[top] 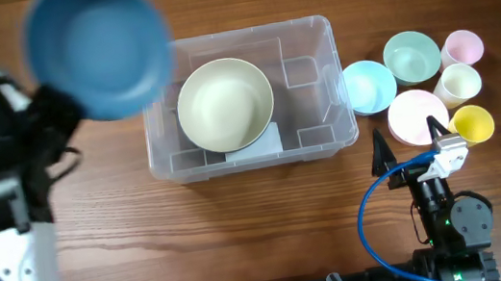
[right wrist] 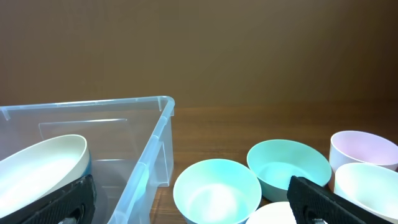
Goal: Pack container
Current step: 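Lift the blue bowl with the left gripper and set it on the plate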
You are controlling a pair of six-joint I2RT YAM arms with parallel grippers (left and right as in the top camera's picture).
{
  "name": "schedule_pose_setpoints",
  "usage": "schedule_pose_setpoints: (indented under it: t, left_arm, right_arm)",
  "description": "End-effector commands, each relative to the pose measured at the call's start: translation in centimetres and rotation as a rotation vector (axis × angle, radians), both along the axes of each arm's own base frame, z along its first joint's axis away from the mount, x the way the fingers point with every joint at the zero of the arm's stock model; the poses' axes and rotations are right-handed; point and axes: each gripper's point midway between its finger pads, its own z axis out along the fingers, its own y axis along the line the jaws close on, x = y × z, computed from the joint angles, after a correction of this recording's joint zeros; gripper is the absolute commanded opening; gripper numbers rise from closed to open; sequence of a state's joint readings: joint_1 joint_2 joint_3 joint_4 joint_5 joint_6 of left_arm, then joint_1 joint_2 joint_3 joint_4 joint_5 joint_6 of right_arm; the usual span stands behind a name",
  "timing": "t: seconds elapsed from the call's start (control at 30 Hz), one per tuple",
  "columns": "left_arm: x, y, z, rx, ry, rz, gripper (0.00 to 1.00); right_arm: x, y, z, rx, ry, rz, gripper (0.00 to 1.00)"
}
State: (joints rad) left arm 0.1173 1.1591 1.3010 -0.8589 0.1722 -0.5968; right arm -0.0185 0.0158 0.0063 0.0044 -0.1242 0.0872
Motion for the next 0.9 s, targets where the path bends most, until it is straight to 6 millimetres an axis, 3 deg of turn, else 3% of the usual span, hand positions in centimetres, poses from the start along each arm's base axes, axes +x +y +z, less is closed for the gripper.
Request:
schedule_pose_setpoints:
  t: [0.0,0.2,0.4,0.57,0.67,0.8,0.87]
  left_arm:
    - [0.5,-4.3,-0.5,0.098,0.013,-0.131,0.04]
    - [1.7,-9.9,-5.1,0.18,0.137,-0.266,0.04]
    - [2.8,-11.8,-11.2,0.224,0.305,-0.295,0.04]
    - [3.3,-12.0,-15.4,0.244,0.421,-0.301,0.04]
    - [3.5,-12.0,-15.6,0.243,0.42,-0.299,0.13]
    - [3.8,-12.1,-15.2,0.24,0.401,-0.298,0.37]
    - [3.9,-12.1,-15.1,0.239,0.396,-0.298,0.4]
  right_arm:
    - [0.0,0.1,0.1,-0.006,-0.007,0.003,1.0]
    - [0.0,0.1,0.1,-0.006,-0.007,0.003,1.0]
    - [0.0,0.1,0.1,-0.006,-0.007,0.003,1.0]
    - [0.0,0.1,0.1,-0.006,-0.007,0.003,1.0]
    - [0.0,0.1,0.1,-0.006,-0.007,0.003,1.0]
    - [0.0,0.1,0.1,-0.006,-0.007,0.003,1.0]
    - [0.0,0.1,0.1,-0.006,-0.007,0.003,1.0]
